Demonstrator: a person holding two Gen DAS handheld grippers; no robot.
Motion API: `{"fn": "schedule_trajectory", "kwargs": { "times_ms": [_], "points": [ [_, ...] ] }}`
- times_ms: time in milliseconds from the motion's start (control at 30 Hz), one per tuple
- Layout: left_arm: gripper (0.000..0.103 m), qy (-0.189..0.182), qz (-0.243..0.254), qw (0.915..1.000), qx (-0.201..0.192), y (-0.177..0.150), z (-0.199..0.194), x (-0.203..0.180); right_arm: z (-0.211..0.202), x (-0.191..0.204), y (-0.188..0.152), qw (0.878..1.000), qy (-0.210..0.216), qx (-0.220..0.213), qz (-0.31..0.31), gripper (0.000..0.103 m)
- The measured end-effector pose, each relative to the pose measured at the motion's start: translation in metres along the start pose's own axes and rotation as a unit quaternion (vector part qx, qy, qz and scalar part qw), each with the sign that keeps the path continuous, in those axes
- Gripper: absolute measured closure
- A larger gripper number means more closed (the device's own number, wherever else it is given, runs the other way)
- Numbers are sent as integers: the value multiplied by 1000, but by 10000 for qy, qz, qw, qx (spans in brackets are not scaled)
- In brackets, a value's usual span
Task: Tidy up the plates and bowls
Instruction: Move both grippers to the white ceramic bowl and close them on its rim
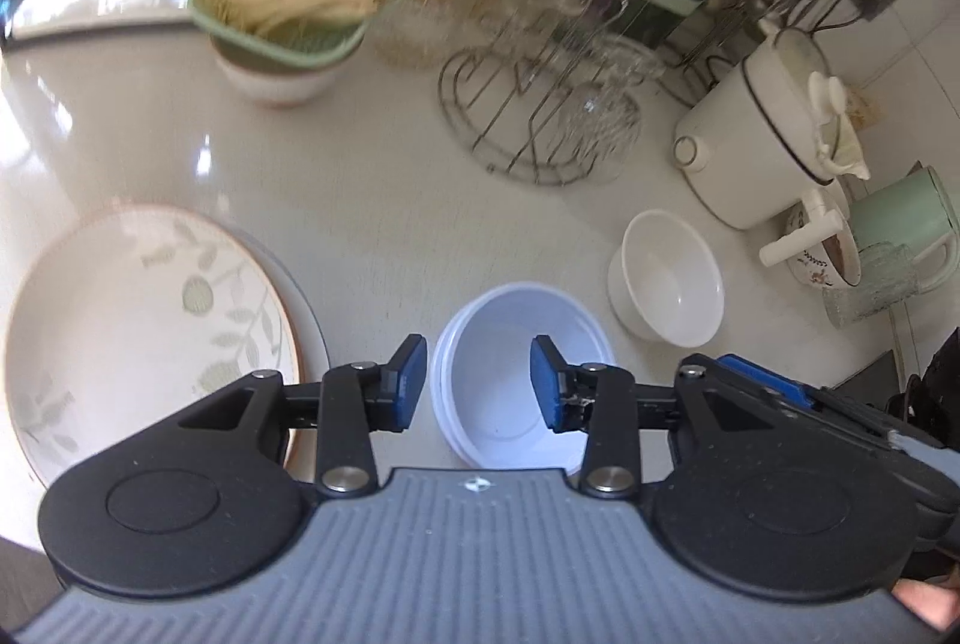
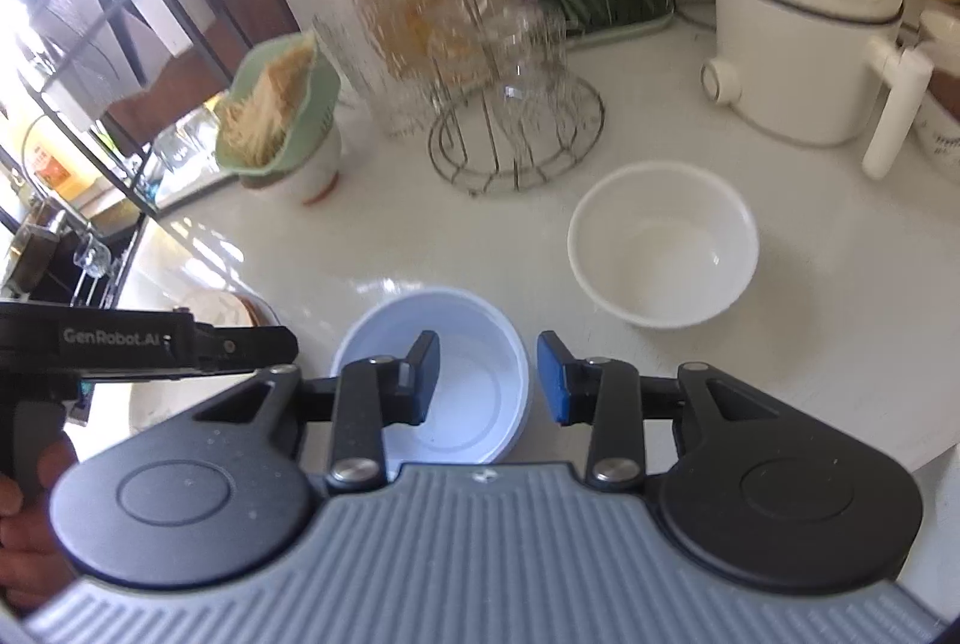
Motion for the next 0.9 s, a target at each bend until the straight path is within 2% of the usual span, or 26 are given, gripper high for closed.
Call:
{"fn": "schedule_trajectory", "kwargs": {
  "times_ms": [367,533,900],
  "points": [
    [59,-65,478,9985,-261,9,-34,-18,-49,8,2,9978,-134,-645,112,64],
    [59,-222,656,9970,-339,9,-47,-33,-70,8,0,9942,-368,-1003,123,64],
    [59,-713,899,9924,-449,-3,-66,-74,-103,-5,-5,9869,-706,-1433,208,64]
  ]
}}
Point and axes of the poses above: each gripper's, at about its wrist camera, not at the fingertips, and z roughly the way its jaws point, x to its left, y to its top, the point moved 2 cm from there along z, roughly the way its jaws point, and after that the axes turned 2 degrees about -z, right-handed, at the moved point
